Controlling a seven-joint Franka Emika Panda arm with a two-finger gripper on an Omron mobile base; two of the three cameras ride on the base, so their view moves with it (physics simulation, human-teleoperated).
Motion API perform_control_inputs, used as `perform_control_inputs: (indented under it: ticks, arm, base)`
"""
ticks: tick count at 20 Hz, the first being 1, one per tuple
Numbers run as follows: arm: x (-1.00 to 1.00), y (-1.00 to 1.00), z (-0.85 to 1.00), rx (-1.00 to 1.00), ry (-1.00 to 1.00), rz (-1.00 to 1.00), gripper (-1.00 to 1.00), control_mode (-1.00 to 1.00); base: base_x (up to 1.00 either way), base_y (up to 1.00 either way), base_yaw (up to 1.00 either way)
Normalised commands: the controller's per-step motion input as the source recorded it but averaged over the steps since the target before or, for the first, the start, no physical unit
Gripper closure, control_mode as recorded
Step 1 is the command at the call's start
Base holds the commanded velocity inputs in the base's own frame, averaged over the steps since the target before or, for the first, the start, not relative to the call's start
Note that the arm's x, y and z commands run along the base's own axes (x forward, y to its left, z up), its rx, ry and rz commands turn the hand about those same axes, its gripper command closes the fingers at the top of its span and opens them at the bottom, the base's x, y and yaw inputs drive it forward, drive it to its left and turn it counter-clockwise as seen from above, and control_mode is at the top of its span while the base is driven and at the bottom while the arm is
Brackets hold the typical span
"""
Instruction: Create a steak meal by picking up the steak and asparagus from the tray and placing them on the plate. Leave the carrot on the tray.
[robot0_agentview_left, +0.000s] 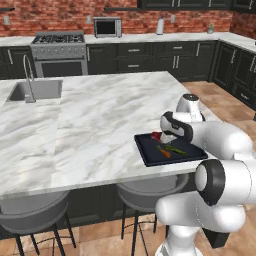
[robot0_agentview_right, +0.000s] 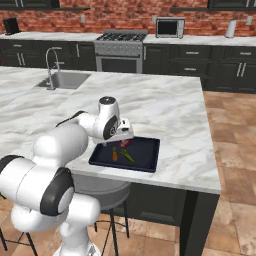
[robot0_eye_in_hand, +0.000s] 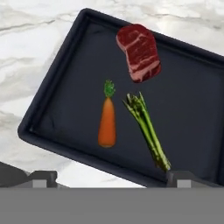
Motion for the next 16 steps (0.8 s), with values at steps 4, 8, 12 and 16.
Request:
perform_control_inputs:
  ticks: [4,8,12,16]
  arm:
    - [0.44,0.02,-0.1,0.0,0.01,-0.01,-1.0,-1.0]
    - [0.35,0.02,-0.19,0.0,0.0,-0.03,-1.0,-1.0]
    - [0.34,0.0,-0.36,0.0,0.0,-0.01,-1.0,-1.0]
    - [0.42,0.0,-0.36,0.0,0.01,0.0,-1.0,-1.0]
  base:
    - [0.0,0.0,0.0]
    - [0.0,0.0,0.0]
    - [0.0,0.0,0.0]
    - [0.0,0.0,0.0]
